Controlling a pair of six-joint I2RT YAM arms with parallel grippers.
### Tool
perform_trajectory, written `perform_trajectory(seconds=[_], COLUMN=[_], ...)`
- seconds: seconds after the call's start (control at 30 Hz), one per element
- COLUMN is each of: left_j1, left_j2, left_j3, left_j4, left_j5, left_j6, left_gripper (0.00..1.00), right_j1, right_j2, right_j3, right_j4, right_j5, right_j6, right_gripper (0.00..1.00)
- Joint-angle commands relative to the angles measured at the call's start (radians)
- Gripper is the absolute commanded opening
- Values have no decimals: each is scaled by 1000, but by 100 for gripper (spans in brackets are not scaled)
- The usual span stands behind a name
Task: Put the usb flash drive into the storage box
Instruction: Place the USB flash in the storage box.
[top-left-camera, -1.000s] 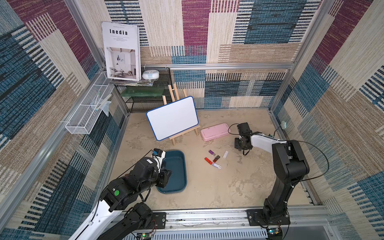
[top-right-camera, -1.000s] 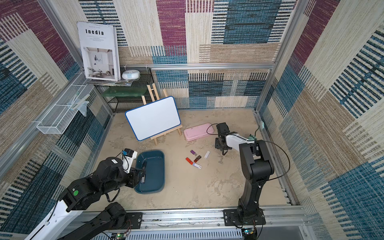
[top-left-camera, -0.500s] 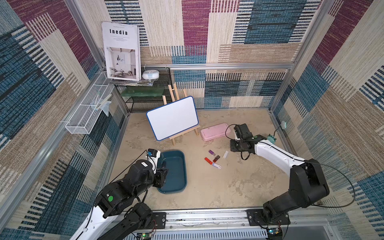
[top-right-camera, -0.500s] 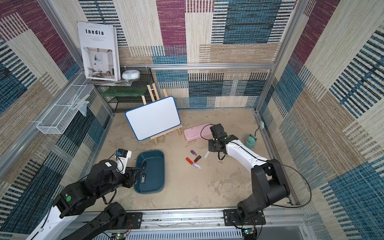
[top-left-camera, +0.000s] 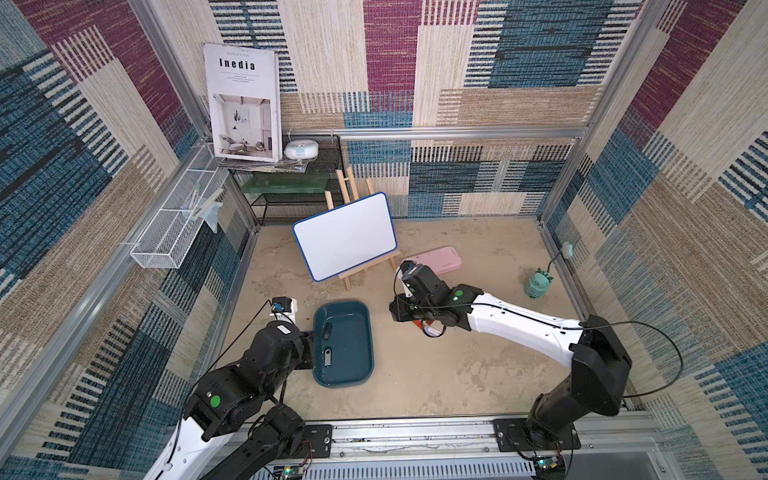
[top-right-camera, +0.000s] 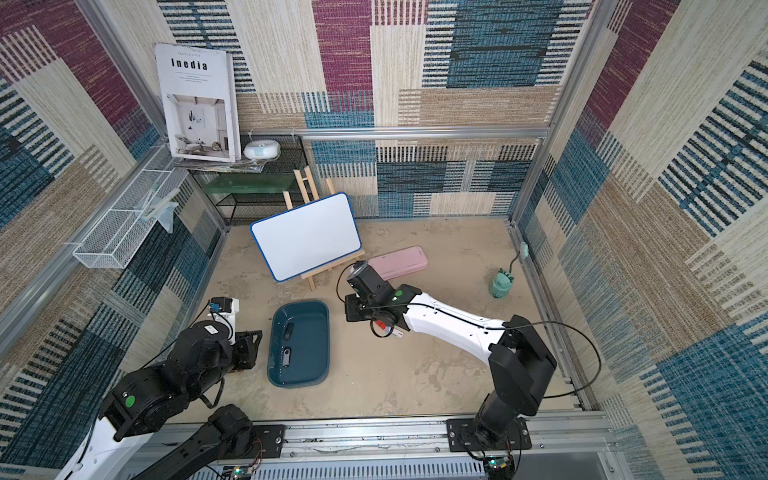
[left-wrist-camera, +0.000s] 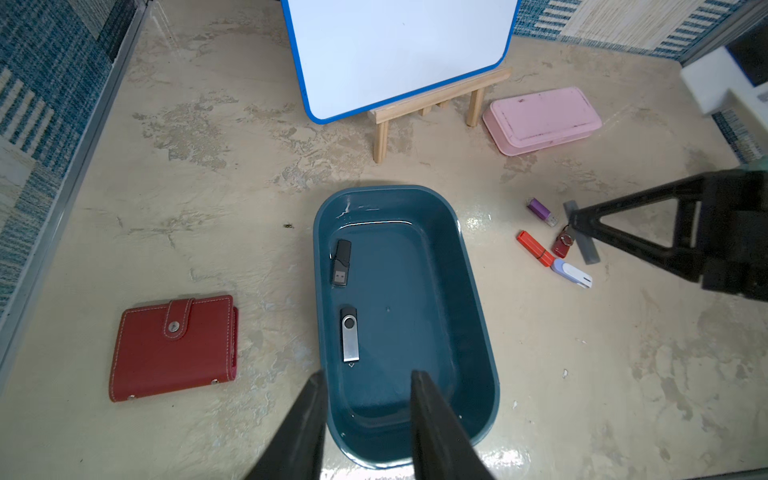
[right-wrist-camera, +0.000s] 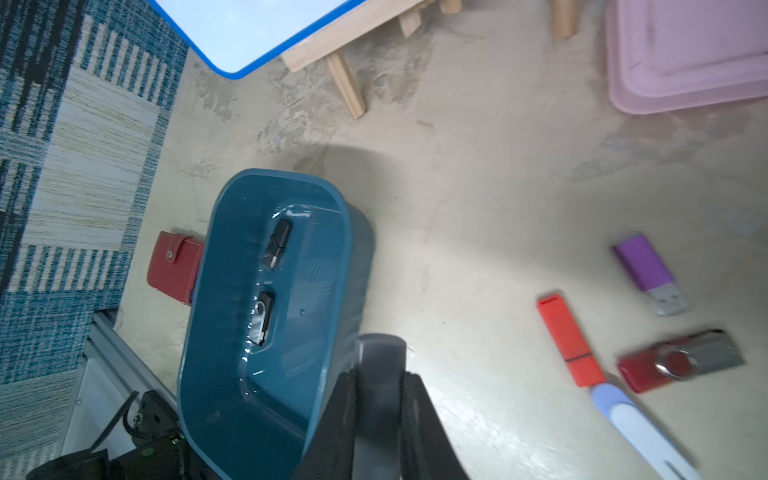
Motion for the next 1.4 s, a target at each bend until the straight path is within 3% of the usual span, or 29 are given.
perform_trajectory(seconds=[0.0,0.23,0.73,1.37], left_j1=[6,9,11,12], left_j2=[-12,-29,-17,5], left_j3=[8,5,5,8], left_j4=[-8,-9,-9,-4], left_j5=[-37,-47,-39,-12], left_j6=[-10,-15,-14,-2], left_gripper=[38,38,38,38], right_j1=[51,131,163,174], right_j2=[102,303,589,688], right_j3=[84,298,532,612], right_j4=[42,15,-55,-100], right_j5=[-11,-16,4,34], right_j6=[112,128,222,271], right_gripper=[2,3,7,15])
